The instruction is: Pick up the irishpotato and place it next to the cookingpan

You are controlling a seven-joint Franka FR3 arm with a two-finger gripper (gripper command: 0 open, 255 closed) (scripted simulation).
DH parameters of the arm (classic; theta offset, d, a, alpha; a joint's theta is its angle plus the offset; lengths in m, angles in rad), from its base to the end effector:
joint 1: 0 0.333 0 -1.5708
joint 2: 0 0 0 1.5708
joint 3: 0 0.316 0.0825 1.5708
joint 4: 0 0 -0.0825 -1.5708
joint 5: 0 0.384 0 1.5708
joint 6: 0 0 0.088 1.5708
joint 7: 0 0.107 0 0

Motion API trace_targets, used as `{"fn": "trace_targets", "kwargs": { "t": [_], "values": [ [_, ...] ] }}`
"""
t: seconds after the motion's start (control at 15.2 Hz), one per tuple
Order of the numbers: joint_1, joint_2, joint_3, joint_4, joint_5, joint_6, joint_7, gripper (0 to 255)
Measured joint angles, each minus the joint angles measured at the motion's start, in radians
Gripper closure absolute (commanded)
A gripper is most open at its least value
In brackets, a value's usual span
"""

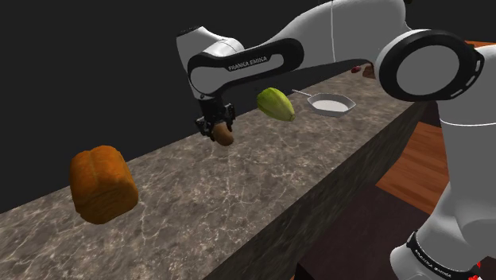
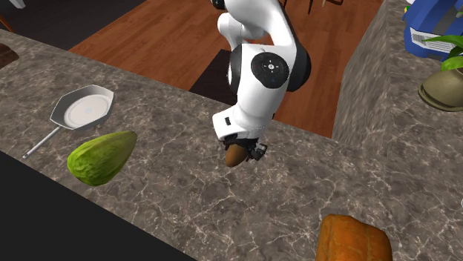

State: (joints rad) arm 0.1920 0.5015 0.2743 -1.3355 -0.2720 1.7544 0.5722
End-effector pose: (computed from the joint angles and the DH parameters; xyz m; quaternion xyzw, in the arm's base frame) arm 0.6464 0.2567 0.4452 0.9965 -0.0377 0.0053 0.0741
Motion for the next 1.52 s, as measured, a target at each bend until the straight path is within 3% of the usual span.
{"fn": "trace_targets", "kwargs": {
  "t": [0.33,0.99,1.52],
  "values": [
    [-0.006,-0.019,0.001,0.022,0.006,-0.039,-0.016,255],
    [-0.175,-0.283,-0.042,-0.353,0.067,0.108,-0.187,255],
    [-0.286,-0.425,-0.113,-0.539,0.099,0.185,-0.364,255]
  ]
}}
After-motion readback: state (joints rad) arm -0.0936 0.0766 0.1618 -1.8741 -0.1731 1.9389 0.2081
